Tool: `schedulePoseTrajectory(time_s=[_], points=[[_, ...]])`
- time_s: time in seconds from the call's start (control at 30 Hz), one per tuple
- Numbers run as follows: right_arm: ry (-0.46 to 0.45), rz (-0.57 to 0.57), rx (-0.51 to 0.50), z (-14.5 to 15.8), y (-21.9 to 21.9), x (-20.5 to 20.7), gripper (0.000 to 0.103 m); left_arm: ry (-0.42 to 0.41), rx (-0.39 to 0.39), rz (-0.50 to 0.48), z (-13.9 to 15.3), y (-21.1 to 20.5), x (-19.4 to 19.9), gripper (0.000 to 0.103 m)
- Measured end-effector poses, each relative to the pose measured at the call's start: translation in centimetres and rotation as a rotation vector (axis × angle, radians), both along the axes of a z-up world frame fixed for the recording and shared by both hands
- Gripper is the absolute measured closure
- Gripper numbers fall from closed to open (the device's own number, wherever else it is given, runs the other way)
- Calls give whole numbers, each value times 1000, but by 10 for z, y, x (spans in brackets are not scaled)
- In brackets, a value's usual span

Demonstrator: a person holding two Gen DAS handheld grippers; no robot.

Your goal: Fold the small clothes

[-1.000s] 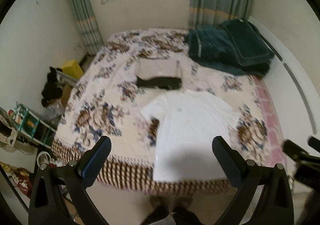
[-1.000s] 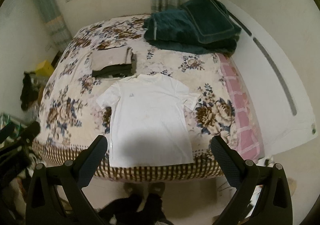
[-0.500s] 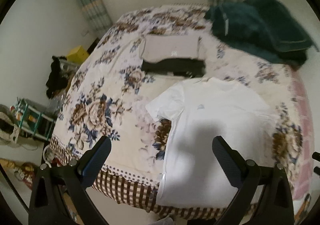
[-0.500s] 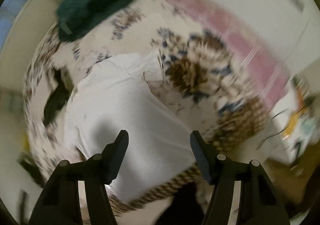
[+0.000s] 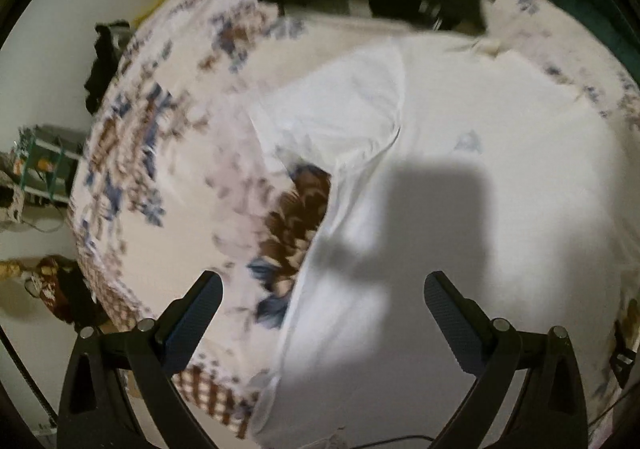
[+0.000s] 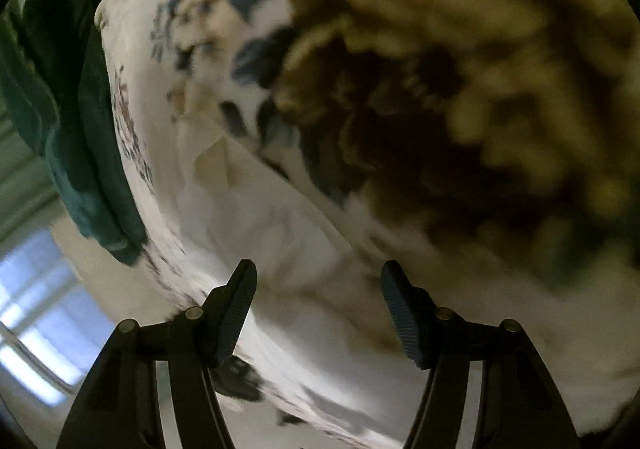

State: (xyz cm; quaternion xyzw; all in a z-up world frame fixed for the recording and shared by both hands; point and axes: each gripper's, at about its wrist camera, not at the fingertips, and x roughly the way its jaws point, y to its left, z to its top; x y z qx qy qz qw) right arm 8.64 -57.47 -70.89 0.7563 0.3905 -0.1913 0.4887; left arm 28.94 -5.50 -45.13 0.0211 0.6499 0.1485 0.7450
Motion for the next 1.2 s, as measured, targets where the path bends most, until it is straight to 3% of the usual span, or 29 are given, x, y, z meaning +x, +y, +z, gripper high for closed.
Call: schedulePoseTrajectory(time_s=[0.13,0.2,0.23,0.27,0.33,0.5,0.63,0.7,0.77,0.83,0.9,0.97,1.03,1.1,1.2], points=[[-116,-148,-16,-16,11,22,37,11,-24,-16,-29,0,11,0],[-129,-192,-74,-10,16,33,59,9,-40,-16,-35,3,15,0],[-107,-182,-104,-6,17,40,87,7,-46,-12,-36,6,16,0],[-70,-159,-146,1,19,49,96,4,-51,-6,-37,7,18,0],[-26,-104,-241,22,21,67,99,-10,-55,8,-37,17,21,0],[18,232,-576,96,55,149,99,-55,-38,44,-33,49,17,0],[-67,591,-794,144,141,235,99,-84,15,46,-32,83,5,0],[-111,768,-851,146,191,269,99,-97,33,47,-32,98,-1,0],[-131,943,-860,133,245,277,99,-108,63,45,-34,114,-8,0],[-111,1137,-738,98,287,298,99,-102,81,43,-39,128,-13,0],[-104,1177,-657,83,300,300,95,-88,75,54,-43,142,-17,0],[-118,1098,-628,85,289,297,72,-83,52,74,-46,153,-21,0],[-128,979,-643,98,269,281,60,-84,21,90,-47,160,-22,0],[-124,877,-662,112,252,272,60,-84,-18,105,-49,162,-20,0],[-109,861,-662,111,244,272,60,-83,-117,147,-53,164,-13,0]])
